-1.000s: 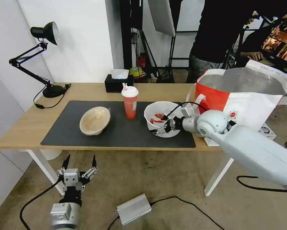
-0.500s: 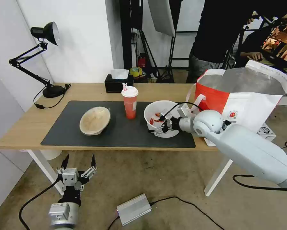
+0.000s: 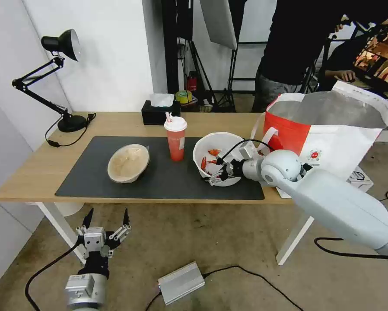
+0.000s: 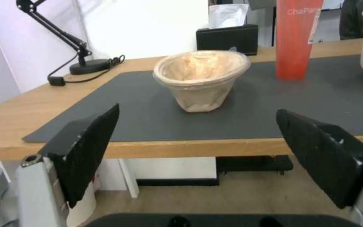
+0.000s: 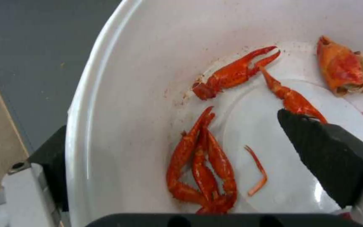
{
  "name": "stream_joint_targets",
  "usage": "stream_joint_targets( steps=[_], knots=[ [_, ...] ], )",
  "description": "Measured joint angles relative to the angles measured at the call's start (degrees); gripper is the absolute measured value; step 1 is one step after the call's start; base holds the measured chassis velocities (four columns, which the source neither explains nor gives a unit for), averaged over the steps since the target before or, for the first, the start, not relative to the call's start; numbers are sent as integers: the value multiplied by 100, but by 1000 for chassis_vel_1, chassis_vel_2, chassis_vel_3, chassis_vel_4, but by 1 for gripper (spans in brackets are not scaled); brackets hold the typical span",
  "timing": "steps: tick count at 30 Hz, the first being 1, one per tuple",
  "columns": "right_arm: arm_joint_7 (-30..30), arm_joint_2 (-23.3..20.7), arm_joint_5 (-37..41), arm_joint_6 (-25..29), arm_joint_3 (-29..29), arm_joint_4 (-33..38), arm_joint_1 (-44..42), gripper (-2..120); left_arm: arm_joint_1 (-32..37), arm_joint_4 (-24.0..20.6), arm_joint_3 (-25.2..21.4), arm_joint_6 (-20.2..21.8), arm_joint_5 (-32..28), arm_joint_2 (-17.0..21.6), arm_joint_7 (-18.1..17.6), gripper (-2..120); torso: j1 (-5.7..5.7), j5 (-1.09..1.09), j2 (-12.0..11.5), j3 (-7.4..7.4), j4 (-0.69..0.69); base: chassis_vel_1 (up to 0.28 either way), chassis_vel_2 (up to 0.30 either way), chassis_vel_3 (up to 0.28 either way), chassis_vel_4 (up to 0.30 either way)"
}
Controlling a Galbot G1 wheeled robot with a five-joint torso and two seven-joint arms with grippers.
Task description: Pick up the trash from the table and place it into the takeout bag.
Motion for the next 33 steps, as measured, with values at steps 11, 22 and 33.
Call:
stream_joint_targets(
  steps=[11, 22, 33],
  knots=[
    [124, 20, 107, -29, 2, 90, 21, 84, -7, 3, 3, -7, -6, 2, 0, 100, 0, 0, 0, 0, 0, 0, 0, 0, 0],
    [214, 50, 192, -70, -8, 99, 49, 44, -13, 6, 7, -20, -17, 10, 0, 100, 0, 0, 0, 0, 0, 0, 0, 0, 0],
    [357, 158, 368, -131, -25, 45, 48, 8, 0, 3, 8, -33, -19, 5, -2, 100, 0, 0, 2, 0, 0, 0, 0, 0, 0]
  ],
)
